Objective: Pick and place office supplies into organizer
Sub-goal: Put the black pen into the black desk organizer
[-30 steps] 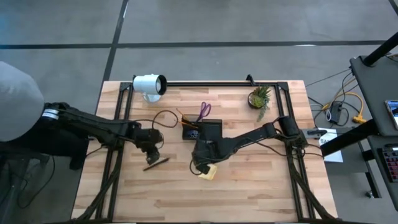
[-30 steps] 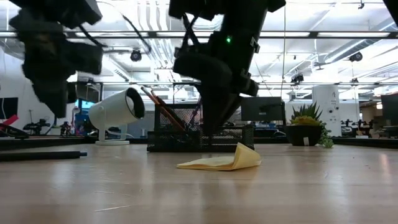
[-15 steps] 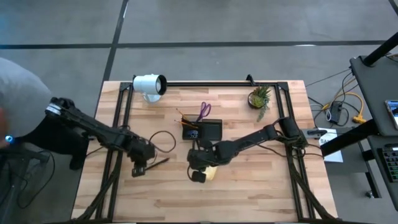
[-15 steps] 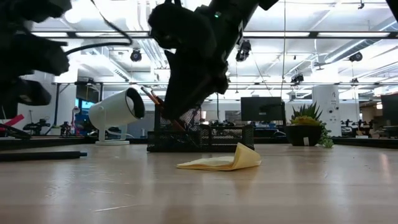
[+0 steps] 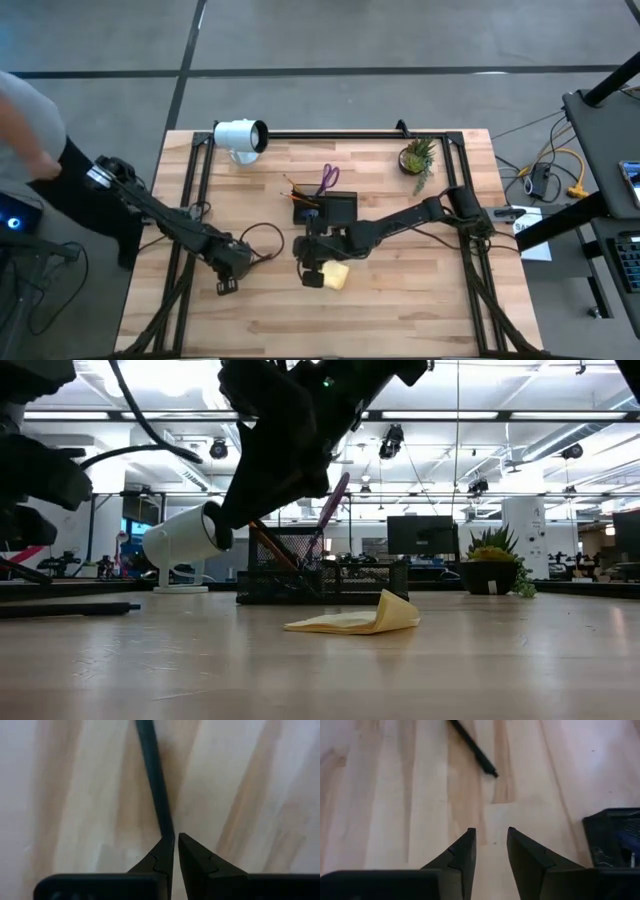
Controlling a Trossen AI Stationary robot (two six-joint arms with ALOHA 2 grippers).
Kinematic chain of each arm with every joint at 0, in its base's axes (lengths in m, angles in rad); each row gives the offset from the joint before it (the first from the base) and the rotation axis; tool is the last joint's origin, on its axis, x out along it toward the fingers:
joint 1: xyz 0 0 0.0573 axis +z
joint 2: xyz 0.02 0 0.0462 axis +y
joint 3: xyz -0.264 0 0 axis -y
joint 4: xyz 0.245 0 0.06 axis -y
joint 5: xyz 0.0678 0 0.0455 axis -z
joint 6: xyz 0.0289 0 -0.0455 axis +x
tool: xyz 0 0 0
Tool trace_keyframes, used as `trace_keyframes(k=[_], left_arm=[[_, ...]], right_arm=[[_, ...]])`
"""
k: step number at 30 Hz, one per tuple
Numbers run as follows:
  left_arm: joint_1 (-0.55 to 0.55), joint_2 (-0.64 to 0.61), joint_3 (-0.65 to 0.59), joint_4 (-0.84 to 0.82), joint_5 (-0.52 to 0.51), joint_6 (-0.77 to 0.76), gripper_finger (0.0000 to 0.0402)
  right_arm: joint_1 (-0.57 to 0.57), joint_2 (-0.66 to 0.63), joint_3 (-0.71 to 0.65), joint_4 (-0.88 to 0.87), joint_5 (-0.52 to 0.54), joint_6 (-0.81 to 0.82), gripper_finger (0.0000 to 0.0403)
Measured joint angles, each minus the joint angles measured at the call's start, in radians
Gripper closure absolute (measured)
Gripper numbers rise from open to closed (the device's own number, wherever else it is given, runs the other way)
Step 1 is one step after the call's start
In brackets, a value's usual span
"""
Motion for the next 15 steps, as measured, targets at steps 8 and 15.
trace_keyframes(k=[8,15], left_arm=[[-0.002,0.054,-0.002,0.054,0.002,-0.026,0.0388],[-0.003,0.071,-0.002,0.069,-0.002,-0.022,0.0389]], right_arm=[[-0.013,0.0,0.0,0.001,0.0,-0.003,0.03],[-0.015,0.0,0.0,0.0,0.0,-0.043,0.0298]])
